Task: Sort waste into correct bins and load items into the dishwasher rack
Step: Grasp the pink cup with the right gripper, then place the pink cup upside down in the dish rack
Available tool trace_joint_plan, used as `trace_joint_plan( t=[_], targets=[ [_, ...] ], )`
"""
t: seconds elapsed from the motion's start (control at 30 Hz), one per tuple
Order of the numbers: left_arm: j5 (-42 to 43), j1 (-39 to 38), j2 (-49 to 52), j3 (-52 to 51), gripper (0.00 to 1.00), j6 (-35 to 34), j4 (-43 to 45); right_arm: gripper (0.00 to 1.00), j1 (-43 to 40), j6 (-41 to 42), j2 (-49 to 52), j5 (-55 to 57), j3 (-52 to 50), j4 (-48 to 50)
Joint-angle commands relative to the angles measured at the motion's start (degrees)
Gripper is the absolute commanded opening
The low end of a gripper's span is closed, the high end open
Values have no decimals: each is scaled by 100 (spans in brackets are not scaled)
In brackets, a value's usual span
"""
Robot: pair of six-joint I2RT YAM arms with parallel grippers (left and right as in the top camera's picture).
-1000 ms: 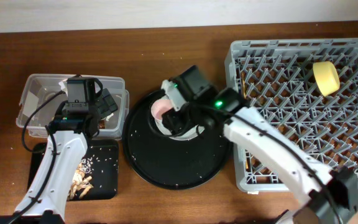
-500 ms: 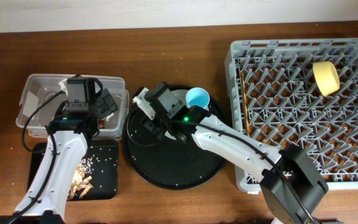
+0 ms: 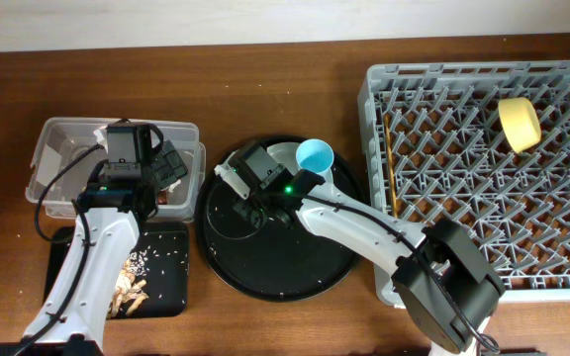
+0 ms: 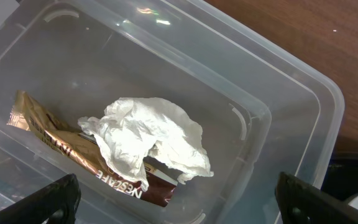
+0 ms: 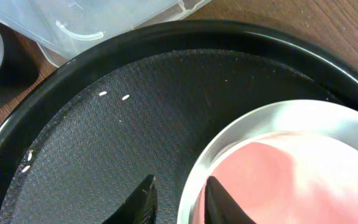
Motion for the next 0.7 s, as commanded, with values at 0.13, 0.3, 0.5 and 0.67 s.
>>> trace_joint_plan(
  t=[0.13,0.3,0.5,0.67],
  targets=[
    [-61,26,-17,15,99,94,-4,20,26,33,-120,72,114,0],
    [-61,26,-17,15,99,94,-4,17,24,31,-352,186,114,-66],
    [-61,26,-17,15,99,94,-4,13,24,31,-356,223,111,-286],
    [-61,26,-17,15,99,94,-4,10,24,33,-356,310,111,-387]
  ],
)
